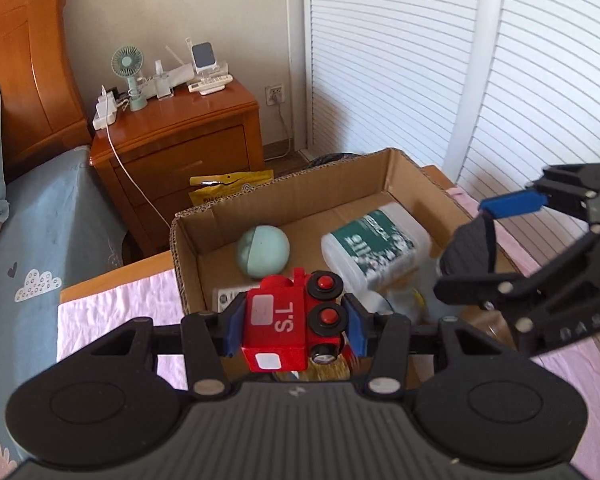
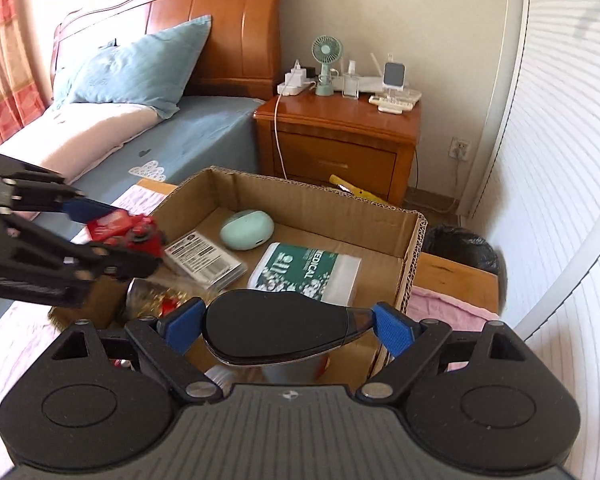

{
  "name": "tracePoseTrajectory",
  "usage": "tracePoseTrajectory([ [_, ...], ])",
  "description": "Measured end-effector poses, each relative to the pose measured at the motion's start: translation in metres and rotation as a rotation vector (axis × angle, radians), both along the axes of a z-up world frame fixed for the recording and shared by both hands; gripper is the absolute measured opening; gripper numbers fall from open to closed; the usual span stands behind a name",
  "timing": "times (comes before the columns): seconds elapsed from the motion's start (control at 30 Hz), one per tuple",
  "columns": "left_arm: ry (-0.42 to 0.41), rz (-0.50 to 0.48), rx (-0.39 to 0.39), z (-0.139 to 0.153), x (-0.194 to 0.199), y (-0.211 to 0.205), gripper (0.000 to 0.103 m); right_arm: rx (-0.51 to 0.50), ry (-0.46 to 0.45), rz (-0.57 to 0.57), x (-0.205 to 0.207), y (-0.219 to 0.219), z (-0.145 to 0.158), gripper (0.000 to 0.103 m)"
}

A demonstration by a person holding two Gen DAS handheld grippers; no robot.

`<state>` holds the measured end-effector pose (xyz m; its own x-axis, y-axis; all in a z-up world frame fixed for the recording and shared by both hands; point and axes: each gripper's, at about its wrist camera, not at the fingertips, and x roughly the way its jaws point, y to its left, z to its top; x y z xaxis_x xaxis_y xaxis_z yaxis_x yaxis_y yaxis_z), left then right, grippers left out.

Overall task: Organize rigid objects
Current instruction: 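Lower red train and black oval object into box and open both grippers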

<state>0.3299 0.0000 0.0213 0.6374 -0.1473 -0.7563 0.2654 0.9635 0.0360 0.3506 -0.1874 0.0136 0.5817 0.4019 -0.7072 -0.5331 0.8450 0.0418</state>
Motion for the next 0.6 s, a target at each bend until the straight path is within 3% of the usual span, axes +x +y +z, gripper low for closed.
tracePoseTrajectory([
  [0.2, 0.016, 0.027, -0.024, -0.02, 0.03, -0.003, 0.051, -0.001, 0.029, -0.028, 0.024, -0.003, -0.007, 0.093],
  [0.23, 0.01, 0.033, -0.026, -0.02, 0.034, -0.002, 0.063, 0.001, 0.031, -0.035, 0.029, -0.003, -0.007, 0.093],
  [0.27, 0.002, 0.043, -0.027, -0.02, 0.034, -0.001, 0.083, 0.002, 0.034, -0.04, 0.032, -0.004, -0.007, 0.093],
  [0.33, -0.019, 0.068, -0.023, -0.016, 0.031, 0.002, 0.099, 0.006, 0.039, -0.05, 0.04, -0.003, -0.007, 0.093],
  [0.6, -0.039, 0.08, 0.028, -0.003, 0.003, 0.016, 0.1, 0.042, 0.085, -0.094, 0.086, 0.018, -0.01, 0.093],
])
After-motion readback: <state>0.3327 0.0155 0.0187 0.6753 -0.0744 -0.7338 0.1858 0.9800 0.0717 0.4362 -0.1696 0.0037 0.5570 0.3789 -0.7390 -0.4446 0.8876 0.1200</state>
